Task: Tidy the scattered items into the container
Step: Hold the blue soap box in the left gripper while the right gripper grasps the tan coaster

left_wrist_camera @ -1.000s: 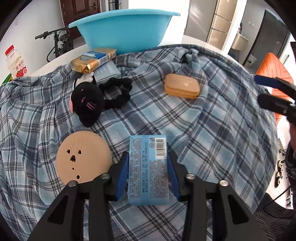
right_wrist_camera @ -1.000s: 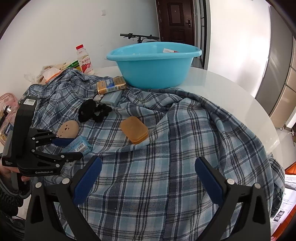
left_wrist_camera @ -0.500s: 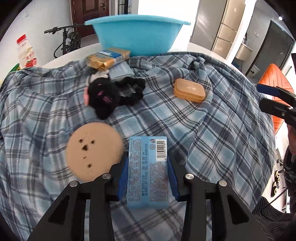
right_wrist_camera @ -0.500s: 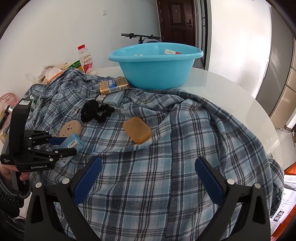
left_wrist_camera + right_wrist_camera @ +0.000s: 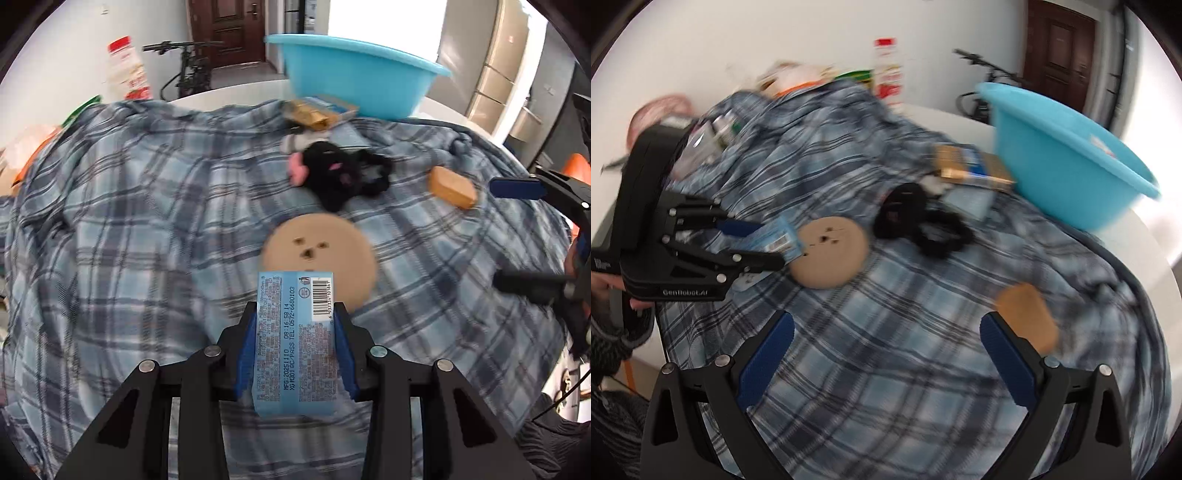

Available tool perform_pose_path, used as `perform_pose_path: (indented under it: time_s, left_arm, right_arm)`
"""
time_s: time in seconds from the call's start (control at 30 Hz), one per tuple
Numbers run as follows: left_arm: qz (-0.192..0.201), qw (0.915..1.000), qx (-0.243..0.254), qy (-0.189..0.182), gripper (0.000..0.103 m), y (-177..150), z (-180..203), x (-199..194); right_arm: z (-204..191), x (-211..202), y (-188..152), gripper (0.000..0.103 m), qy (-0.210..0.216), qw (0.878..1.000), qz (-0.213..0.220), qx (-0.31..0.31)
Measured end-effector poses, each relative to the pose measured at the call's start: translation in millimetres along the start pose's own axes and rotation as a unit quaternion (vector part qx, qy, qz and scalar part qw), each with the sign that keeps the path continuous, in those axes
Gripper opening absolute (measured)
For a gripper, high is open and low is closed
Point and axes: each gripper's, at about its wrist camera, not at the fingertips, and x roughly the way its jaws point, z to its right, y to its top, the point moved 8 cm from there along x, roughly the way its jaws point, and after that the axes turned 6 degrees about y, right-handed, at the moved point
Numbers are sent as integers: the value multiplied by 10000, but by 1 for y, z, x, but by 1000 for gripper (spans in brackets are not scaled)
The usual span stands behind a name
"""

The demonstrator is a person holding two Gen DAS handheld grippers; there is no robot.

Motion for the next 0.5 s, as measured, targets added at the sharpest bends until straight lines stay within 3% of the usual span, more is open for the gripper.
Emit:
perform_pose_path:
  time_s: [0.17,0.5]
  left_arm:
    - [13,9997,-148,168,41,-2,-29,0]
    - [32,9994,-346,-12,41,-4,-47,7]
  right_arm:
    - [-29,42,15,100,152,9968,-255,-737]
    - [-38,85,26,100,227,9942,-596,-864]
